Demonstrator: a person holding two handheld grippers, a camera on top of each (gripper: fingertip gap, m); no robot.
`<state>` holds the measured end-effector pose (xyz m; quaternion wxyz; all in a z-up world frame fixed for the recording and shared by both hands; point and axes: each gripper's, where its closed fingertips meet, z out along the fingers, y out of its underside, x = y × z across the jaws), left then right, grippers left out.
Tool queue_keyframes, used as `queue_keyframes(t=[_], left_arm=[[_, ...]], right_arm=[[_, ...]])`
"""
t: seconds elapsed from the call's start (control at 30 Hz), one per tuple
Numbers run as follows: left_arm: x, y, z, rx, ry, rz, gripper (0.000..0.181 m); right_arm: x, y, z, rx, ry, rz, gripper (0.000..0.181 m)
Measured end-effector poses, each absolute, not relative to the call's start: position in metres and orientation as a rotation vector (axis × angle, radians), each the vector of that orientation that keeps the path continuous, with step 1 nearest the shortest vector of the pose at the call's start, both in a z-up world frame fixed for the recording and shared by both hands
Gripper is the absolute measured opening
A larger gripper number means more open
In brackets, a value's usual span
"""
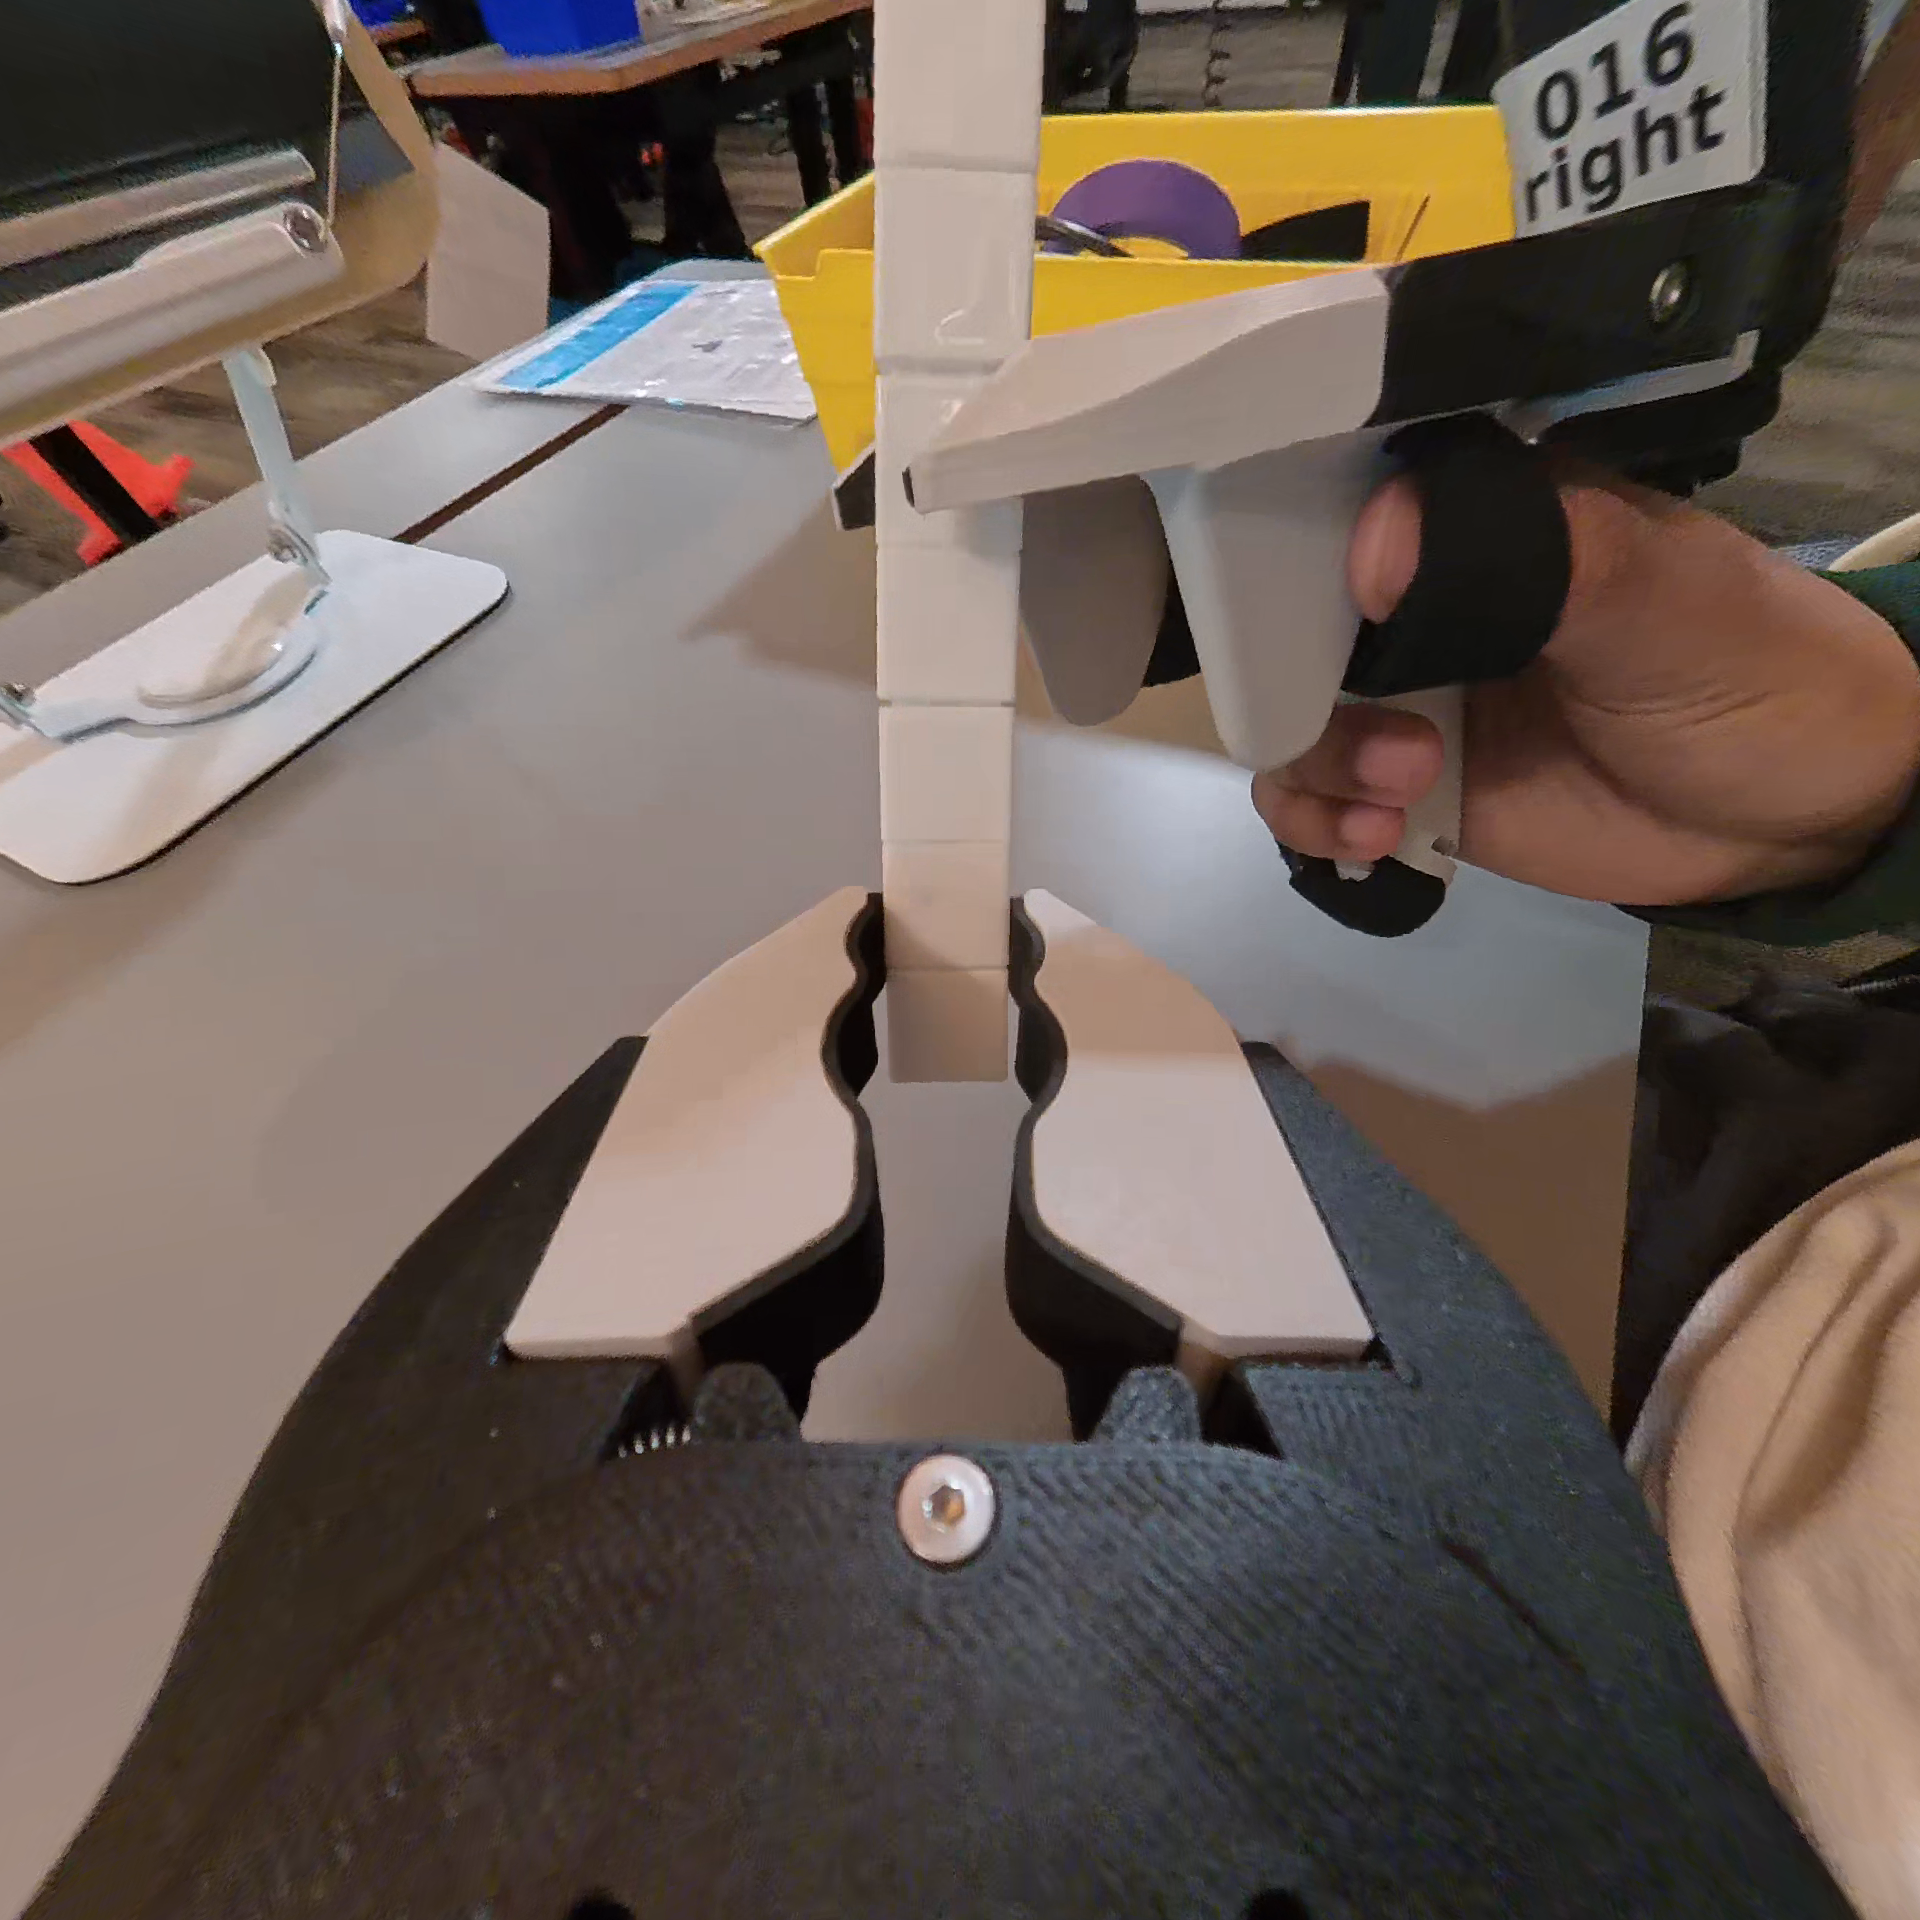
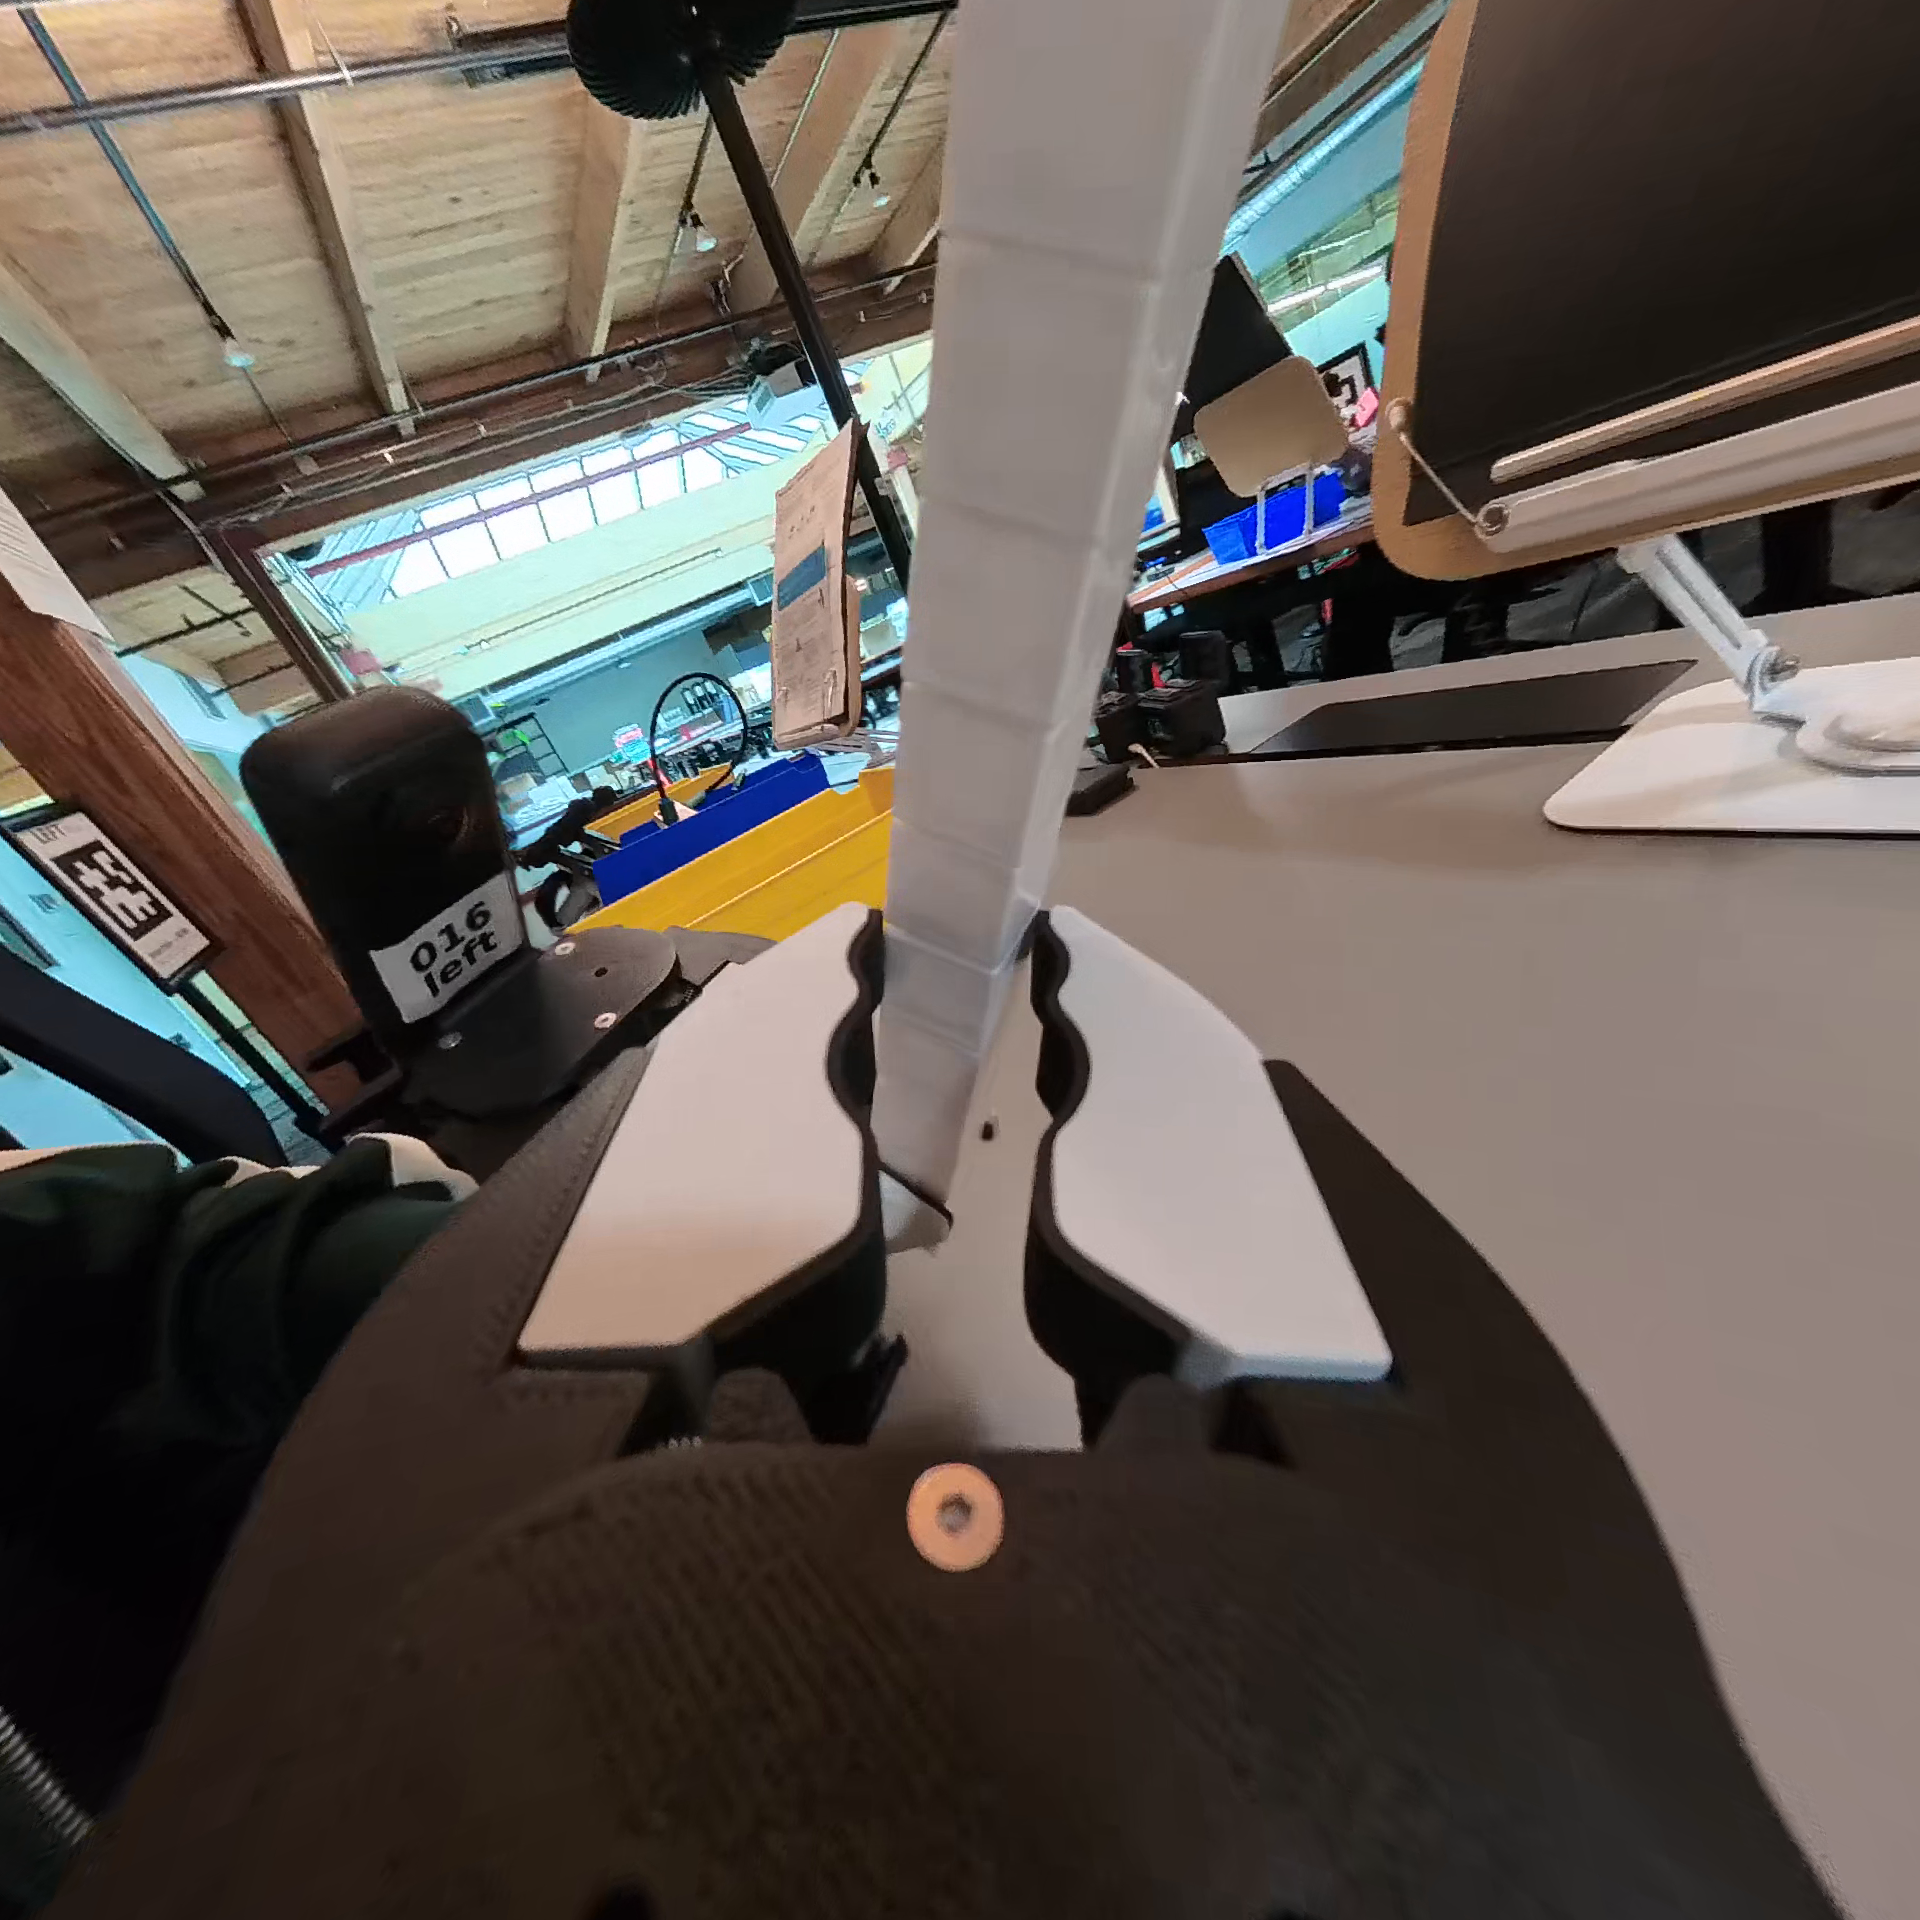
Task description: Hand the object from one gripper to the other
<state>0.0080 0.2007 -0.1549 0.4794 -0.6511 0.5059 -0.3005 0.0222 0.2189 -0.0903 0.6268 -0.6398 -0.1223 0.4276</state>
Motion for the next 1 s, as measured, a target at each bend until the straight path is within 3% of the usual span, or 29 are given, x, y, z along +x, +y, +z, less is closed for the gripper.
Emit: queue_keyframes(t=[0.03,0.17,0.3,0.6,0.8,0.9,1.0], left_arm=[[0.008,0.2,-0.154,-1.575,1.231,-0.74,0.025],[0.009,0.197,-0.148,-1.511,1.22,-0.819,0.063],[0.008,0.191,-0.133,-1.402,1.21,-0.97,0.078],[-0.005,0.156,-0.089,-1.237,1.143,-1.682,0.06],[-0.005,0.144,-0.09,-1.288,1.132,-1.953,0.043],[-0.007,0.142,-0.089,-1.299,1.126,-2.018,0.025],[-0.007,0.147,-0.088,-1.322,1.106,-2.01,0.024]], right_arm=[[0.023,0.219,-0.09,-1.466,-0.281,0.986,0.027],[0.026,0.218,-0.088,-1.435,-0.353,0.979,0.027],[0.017,0.203,-0.089,-1.404,-0.562,1.062,0.027],[-0.025,0.136,-0.121,-1.457,-1.089,1.472,0.026],[-0.045,0.114,-0.143,-1.561,-1.222,1.531,0.027],[-0.048,0.112,-0.149,-1.597,-1.226,1.558,0.027],[-0.047,0.116,-0.148,-1.595,-1.186,1.567,0.027]])
